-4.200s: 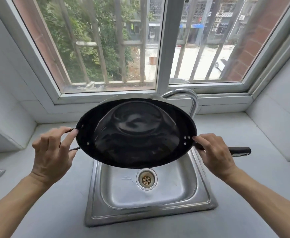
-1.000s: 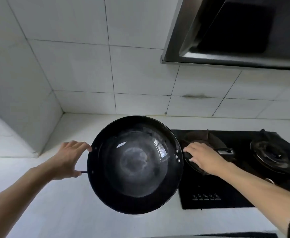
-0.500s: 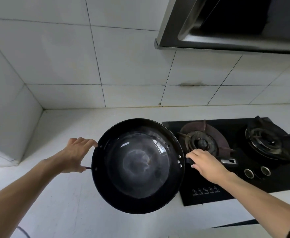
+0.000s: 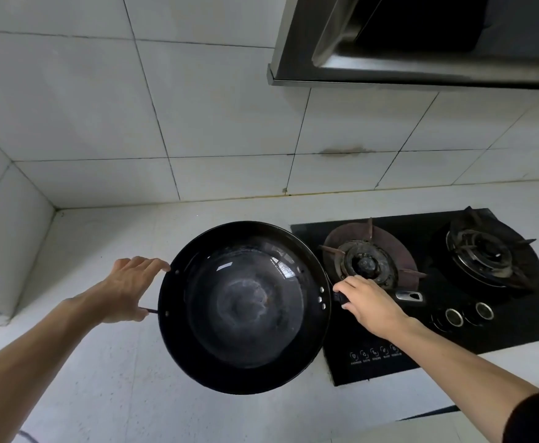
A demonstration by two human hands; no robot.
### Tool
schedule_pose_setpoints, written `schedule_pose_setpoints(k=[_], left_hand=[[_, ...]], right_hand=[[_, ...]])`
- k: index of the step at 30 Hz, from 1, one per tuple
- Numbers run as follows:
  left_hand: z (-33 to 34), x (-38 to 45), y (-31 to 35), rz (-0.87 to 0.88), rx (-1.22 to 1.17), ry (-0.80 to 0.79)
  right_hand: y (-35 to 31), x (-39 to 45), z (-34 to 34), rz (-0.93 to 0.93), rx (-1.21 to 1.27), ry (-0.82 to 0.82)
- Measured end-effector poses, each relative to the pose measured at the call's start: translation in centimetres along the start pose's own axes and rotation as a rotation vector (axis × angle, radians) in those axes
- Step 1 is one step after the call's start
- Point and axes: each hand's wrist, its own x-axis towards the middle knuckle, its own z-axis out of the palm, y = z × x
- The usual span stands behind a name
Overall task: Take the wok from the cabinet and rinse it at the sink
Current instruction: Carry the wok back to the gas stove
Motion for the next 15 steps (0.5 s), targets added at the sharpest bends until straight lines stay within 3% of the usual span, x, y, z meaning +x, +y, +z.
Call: schedule_pose_setpoints(k=[7,11,15], left_hand=[[-1.6,1.4,0.5,-0.006,0.170,-0.037],[-1.9,1.4,1.6,-0.043,0.297,-0.009],[-1.5,0.8,1.9,-0.038,0.268,0.094]], right_hand=[[-0.6,-0.7,0.3,0.073,0.063,0.012],[-1.5,-2.0,1.1,0.147,0.124,0.015],[-2.4,-3.7,2.0,0.209,0.186,0.071]])
